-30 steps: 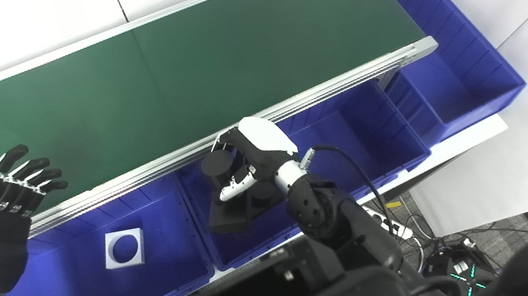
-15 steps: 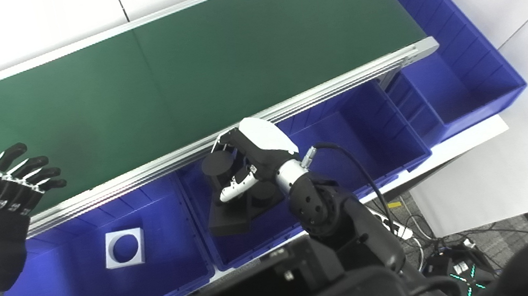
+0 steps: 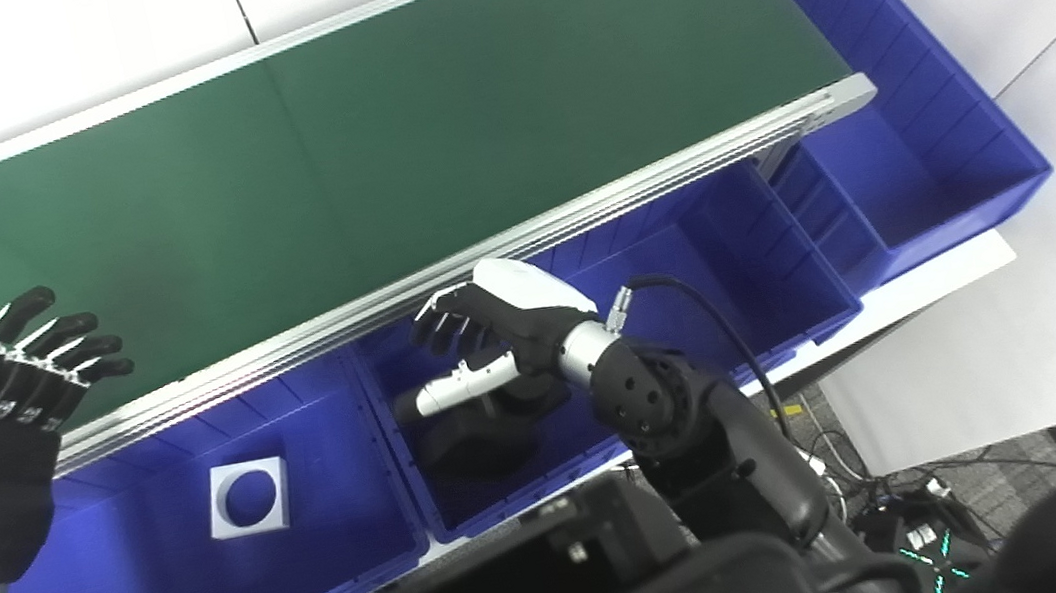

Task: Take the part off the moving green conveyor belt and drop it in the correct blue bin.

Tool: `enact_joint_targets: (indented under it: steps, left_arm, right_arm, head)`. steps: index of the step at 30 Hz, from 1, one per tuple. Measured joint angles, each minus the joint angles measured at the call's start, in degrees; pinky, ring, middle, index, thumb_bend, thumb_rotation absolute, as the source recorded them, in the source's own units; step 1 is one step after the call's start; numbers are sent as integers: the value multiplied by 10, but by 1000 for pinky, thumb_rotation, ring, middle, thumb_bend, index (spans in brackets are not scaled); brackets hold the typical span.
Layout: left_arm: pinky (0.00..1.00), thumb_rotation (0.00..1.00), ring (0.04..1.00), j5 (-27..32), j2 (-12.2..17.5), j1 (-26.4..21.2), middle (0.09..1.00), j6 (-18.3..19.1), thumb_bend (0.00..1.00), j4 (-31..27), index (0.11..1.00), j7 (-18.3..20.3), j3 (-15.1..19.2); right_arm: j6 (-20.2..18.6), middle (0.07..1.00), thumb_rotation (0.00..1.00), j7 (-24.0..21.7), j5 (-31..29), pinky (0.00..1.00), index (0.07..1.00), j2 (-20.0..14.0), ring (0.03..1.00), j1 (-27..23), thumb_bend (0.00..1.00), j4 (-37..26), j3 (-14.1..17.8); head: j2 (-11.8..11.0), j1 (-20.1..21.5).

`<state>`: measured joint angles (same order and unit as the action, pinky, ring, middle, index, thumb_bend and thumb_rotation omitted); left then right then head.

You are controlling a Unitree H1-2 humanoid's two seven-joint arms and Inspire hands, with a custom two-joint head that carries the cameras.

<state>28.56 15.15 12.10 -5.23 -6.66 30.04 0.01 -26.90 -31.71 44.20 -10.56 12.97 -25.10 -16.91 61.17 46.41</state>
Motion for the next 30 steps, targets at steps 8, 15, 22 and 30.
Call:
enact_joint_targets:
  steps: [8,15,22,30]
  left_arm:
    - [623,709,681,0,-1,-1,740,0,838,2,830,1,0]
    - [618,706,679,-1,-3,0,738,-2,845,8,829,1,-1]
    - [612,705,675,-6,-19,11,734,-6,839,6,826,1,-1]
    - [622,710,687,-22,-36,43,740,-25,834,-8,827,-6,-1]
  right_arm:
    - [1,659,728,20,-20,584,702,0,622,1,830,-2,4]
    - [41,642,678,101,-72,534,680,8,599,19,817,3,15]
    - [94,634,651,149,-161,529,688,32,588,40,771,-4,17]
    - [149,662,651,185,-276,546,699,74,616,67,752,-15,12]
  head:
    - [-6,-10]
    - [-15,-41]
    - [-24,-98]
    - [-42,-166]
